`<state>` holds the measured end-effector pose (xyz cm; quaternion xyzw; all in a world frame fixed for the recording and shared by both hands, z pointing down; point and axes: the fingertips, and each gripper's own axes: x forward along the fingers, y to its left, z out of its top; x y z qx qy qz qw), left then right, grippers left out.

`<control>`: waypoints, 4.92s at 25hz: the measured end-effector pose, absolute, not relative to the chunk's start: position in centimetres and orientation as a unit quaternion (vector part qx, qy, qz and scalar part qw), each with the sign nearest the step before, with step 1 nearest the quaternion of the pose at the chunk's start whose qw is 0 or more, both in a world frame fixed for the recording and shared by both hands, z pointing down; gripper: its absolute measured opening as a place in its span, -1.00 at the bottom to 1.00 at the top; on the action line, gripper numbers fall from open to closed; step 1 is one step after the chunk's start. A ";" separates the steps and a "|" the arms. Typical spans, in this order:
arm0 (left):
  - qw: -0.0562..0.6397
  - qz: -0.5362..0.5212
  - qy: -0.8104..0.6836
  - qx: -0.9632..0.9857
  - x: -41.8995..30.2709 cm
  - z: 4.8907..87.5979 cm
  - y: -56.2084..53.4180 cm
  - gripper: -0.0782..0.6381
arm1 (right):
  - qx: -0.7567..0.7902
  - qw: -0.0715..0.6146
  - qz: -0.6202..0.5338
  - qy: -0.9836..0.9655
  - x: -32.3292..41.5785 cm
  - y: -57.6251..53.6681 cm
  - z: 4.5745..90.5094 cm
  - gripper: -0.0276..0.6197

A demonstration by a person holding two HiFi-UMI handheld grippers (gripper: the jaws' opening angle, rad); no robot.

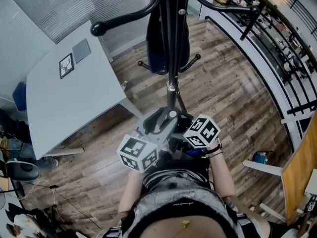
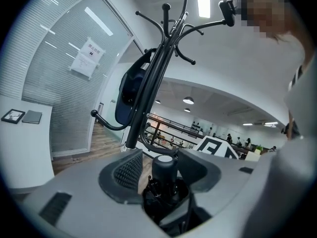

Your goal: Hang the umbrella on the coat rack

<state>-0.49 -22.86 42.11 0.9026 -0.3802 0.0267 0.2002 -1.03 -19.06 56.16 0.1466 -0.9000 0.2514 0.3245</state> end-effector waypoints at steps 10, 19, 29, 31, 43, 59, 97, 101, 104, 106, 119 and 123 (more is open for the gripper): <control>0.198 0.035 -0.393 0.897 -0.4 42.2 -23.1 -0.19 | 0.118 0.333 0.251 -0.901 -0.9 -19.9 56.6 -0.09; 0.156 0.078 -0.397 0.901 0.2 42.7 -24.0 -0.19 | 0.109 0.346 0.249 -0.898 -1.1 -18.7 57.3 -0.09; 0.126 0.091 -0.404 0.902 0.9 42.8 -24.3 -0.19 | 0.116 0.349 0.248 -0.896 -0.9 -18.8 57.4 -0.09; 0.128 0.087 -0.407 0.900 0.8 42.5 -24.5 -0.19 | 0.120 0.349 0.248 -0.896 -0.8 -18.9 57.5 -0.09; 0.148 0.087 -0.427 0.888 0.5 44.0 -24.6 -0.22 | 0.159 0.344 0.263 -0.887 -0.1 -20.7 58.8 -0.09; 0.183 0.077 -0.438 0.877 -2.3 45.1 -22.8 -0.23 | 0.217 0.331 0.291 -0.871 0.1 -24.0 60.4 -0.09; 0.208 0.097 -0.426 0.875 -3.6 47.3 -21.4 -0.23 | 0.356 0.267 0.326 -0.834 2.2 -27.5 65.0 0.07; 0.208 0.097 -0.420 0.878 -3.2 47.3 -21.5 -0.23 | 0.367 0.253 0.322 -0.835 3.5 -27.3 63.9 0.04; 0.208 0.096 -0.417 0.880 -2.8 47.3 -21.7 -0.23 | 0.370 0.238 0.316 -0.841 3.8 -26.9 62.8 0.03; 0.206 0.096 -0.415 0.881 -2.6 47.2 -21.7 -0.23 | 0.371 0.232 0.310 -0.844 3.9 -26.6 62.3 0.02; 0.211 0.102 -0.407 0.883 -1.7 47.7 -21.7 -0.23 | 0.375 0.202 0.283 -0.859 4.7 -25.3 58.9 -0.03; 0.211 0.102 -0.404 0.884 -1.2 47.9 -21.6 -0.23 | 0.379 0.197 0.278 -0.860 5.2 -24.8 58.3 -0.05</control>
